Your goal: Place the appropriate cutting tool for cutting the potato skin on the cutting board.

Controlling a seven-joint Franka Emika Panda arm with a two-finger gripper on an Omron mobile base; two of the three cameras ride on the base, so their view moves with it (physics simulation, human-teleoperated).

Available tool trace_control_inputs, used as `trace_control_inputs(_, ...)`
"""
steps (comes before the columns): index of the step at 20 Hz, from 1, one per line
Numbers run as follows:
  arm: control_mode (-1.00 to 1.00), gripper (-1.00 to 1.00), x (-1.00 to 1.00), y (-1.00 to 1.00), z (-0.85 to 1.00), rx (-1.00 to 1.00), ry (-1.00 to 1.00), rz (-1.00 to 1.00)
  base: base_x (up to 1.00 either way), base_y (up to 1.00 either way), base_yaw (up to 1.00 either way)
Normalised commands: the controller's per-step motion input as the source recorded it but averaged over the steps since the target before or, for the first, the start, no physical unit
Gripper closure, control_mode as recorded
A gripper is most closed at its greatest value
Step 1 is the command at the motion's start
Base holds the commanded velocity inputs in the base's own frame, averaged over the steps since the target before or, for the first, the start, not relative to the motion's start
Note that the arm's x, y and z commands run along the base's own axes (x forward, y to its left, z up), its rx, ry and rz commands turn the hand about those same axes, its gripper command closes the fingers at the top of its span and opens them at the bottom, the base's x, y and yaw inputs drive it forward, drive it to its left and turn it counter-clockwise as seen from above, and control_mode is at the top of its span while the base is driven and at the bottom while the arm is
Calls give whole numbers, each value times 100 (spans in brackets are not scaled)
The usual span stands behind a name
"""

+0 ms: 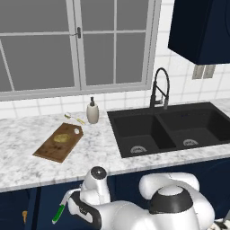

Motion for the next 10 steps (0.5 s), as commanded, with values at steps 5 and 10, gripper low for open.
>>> trace_control_inputs(5,-100,-100,0,14,-35,0,1,0,0,0,0)
trace_control_inputs(10,-100,-100,0,10,0,0,0,0,0,0,0)
